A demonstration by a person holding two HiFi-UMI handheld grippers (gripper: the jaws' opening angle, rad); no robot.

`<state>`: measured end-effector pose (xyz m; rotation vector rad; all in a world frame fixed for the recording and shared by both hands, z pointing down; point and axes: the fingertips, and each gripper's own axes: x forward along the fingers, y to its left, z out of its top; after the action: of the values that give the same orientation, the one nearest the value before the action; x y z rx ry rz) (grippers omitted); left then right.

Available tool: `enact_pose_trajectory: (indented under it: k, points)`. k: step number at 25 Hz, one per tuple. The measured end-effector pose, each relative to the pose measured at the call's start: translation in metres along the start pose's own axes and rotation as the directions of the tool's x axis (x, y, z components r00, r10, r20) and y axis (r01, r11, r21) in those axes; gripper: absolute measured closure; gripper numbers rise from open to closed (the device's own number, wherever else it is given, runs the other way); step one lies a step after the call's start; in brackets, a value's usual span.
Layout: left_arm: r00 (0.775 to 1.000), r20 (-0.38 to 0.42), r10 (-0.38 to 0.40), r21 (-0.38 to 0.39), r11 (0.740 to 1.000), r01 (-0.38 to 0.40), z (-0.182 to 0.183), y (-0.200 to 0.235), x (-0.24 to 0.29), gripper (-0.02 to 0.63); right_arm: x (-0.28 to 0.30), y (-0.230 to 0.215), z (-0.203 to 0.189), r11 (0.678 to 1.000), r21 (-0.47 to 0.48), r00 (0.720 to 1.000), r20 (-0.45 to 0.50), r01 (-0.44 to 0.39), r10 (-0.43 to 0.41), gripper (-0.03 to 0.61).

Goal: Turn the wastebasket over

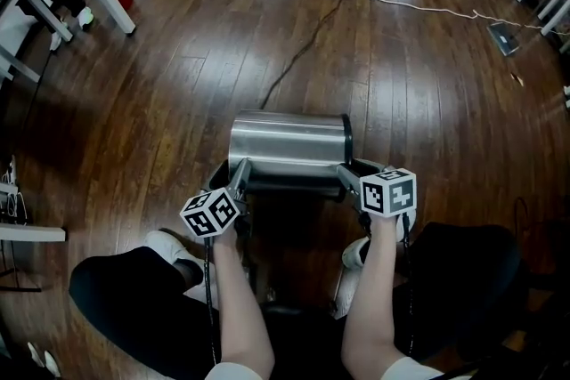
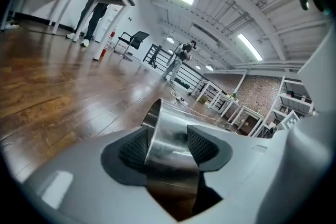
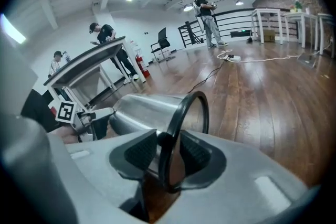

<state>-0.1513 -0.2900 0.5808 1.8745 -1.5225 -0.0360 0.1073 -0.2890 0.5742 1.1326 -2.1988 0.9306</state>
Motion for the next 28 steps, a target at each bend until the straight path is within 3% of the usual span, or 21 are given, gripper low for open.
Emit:
enact_pose_trajectory:
  k: [5, 8, 13, 16, 20, 25, 26, 27, 28]
  points:
    - [0.998, -0.068, -0.007, 0.042, 0.999, 0.01, -0.002, -0.005, -0.005, 0.39, 0.0, -0.001, 0.001, 1.0, 0.02, 1.0, 0.019, -0.006, 0.006, 0.466]
    - [0.997, -0.079, -0.021, 0.118, 0.993, 0.03, 0.005, -0.024, -0.006, 0.408, -0.004, -0.012, 0.004, 0.998, 0.066, 0.998, 0.061, -0.006, 0.002, 0.466]
    - [0.995, -0.082, -0.048, 0.319, 0.945, 0.072, 0.035, -0.069, -0.01, 0.454, -0.01, -0.034, 0.009, 0.977, 0.208, 0.981, 0.194, -0.04, -0.001, 0.465]
    - [0.995, -0.092, -0.041, 0.412, 0.908, 0.076, 0.049, -0.085, -0.022, 0.471, -0.007, -0.033, 0.001, 0.963, 0.257, 0.977, 0.213, -0.085, 0.029, 0.465]
    - [0.994, -0.109, 0.014, 0.541, 0.839, 0.047, 0.058, -0.099, -0.033, 0.476, 0.004, -0.027, -0.011, 0.954, 0.279, 0.981, 0.187, -0.11, 0.059, 0.462]
    - [0.98, -0.156, 0.126, 0.75, 0.661, 0.034, 0.059, -0.109, -0.037, 0.5, 0.006, -0.03, -0.018, 0.945, 0.305, 0.983, 0.173, -0.118, 0.067, 0.46]
    - [0.98, -0.153, 0.128, 0.766, 0.642, 0.035, 0.06, -0.112, -0.036, 0.506, 0.005, -0.031, -0.018, 0.948, 0.301, 0.985, 0.162, -0.108, 0.061, 0.459]
    - [0.983, -0.141, 0.118, 0.768, 0.639, 0.033, 0.062, -0.115, -0.036, 0.516, 0.005, -0.032, -0.018, 0.949, 0.298, 0.987, 0.151, -0.099, 0.056, 0.457]
    - [0.987, -0.126, 0.097, 0.757, 0.653, 0.032, 0.065, -0.119, -0.035, 0.527, 0.004, -0.034, -0.018, 0.95, 0.298, 0.988, 0.143, -0.094, 0.053, 0.457]
